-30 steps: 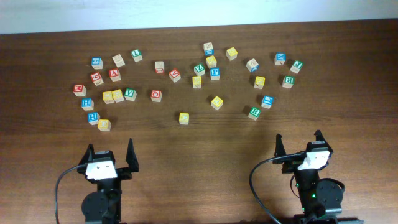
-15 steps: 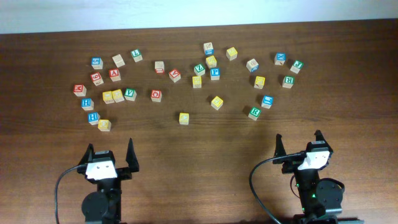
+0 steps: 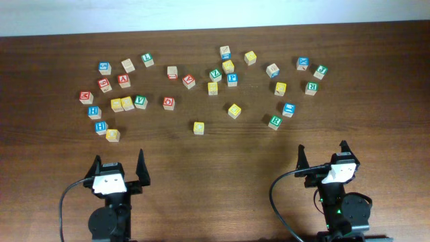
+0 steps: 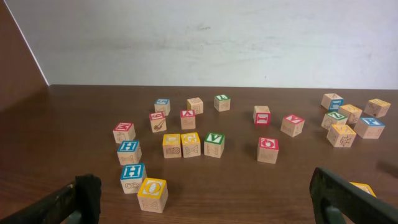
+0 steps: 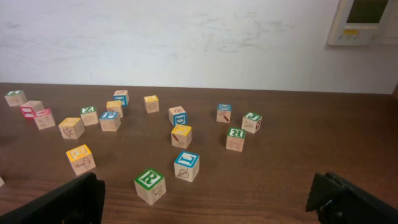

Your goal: Spell out CVPR

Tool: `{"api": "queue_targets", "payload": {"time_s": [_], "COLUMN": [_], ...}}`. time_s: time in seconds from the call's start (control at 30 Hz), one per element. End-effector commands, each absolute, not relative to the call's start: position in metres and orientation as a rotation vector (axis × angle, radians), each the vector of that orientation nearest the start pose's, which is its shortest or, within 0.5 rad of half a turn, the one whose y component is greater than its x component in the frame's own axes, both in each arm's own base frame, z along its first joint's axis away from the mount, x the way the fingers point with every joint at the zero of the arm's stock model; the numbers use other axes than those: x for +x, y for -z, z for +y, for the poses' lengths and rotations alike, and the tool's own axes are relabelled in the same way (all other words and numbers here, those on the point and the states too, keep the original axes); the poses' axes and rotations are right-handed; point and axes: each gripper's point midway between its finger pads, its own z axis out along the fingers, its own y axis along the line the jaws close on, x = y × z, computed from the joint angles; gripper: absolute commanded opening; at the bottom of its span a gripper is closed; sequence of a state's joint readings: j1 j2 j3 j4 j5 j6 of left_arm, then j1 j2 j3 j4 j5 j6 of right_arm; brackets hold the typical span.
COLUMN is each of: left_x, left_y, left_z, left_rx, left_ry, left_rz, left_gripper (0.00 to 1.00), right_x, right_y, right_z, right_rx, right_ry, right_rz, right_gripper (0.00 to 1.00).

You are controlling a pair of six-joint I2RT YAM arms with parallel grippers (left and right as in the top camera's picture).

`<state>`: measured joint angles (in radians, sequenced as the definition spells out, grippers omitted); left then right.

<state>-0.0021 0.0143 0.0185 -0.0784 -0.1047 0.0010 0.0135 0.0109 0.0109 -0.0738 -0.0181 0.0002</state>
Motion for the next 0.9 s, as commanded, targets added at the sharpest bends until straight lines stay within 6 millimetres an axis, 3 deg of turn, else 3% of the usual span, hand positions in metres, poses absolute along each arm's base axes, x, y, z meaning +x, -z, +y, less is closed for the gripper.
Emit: {"api": "queue_targets", "payload": {"time_s": [0.0,0.4,0.43,0.5,0.57,0.6,0.67,0.73,0.8,0.87], "left_x": [0.245,0.245,0.246,0.227,0.205,0.192,0.176,0.171,0.166,0.174], "left_y": [-0.158,-0.158,-0.166,-0.205,-0.248,-0.275,-0.304,-0.326,-0.362,-0.402], "left_z": [0.017,0.016,-0.004,-0.075,-0.096,-0.097,-0.095,-0.087,-0.076,-0.076], "left_rx": [-0.063,-0.06,0.029,0.383,0.523,0.551,0.551,0.503,0.44,0.436], "left_ry": [-0.093,-0.089,0.006,0.314,0.349,0.314,0.261,0.219,0.178,0.195], "left_rz": [1.642,1.641,1.61,1.412,1.189,1.052,0.908,0.861,0.828,0.897], "left_gripper": [0.98,0.98,0.98,0.98,0.99,0.98,0.98,0.98,0.98,0.98], "right_x": [0.246,0.246,0.246,0.246,0.246,0.246,0.246,0.246,0.246,0.246], "right_y": [-0.156,-0.156,-0.156,-0.156,-0.156,-0.156,-0.156,-0.156,-0.156,-0.156], "right_z": [0.003,0.003,0.003,0.003,0.003,0.003,0.003,0.003,0.003,0.003], "right_rx": [-0.007,-0.007,-0.007,-0.007,-0.007,-0.007,-0.007,-0.007,-0.007,-0.007], "right_ry": [-0.013,-0.013,-0.013,-0.013,-0.013,-0.013,-0.013,-0.013,-0.013,-0.013], "right_rz": [1.649,1.649,1.649,1.649,1.649,1.648,1.648,1.649,1.648,1.649], "right_gripper": [0.98,0.98,0.98,0.98,0.98,0.98,0.98,0.98,0.98,0.98]}}
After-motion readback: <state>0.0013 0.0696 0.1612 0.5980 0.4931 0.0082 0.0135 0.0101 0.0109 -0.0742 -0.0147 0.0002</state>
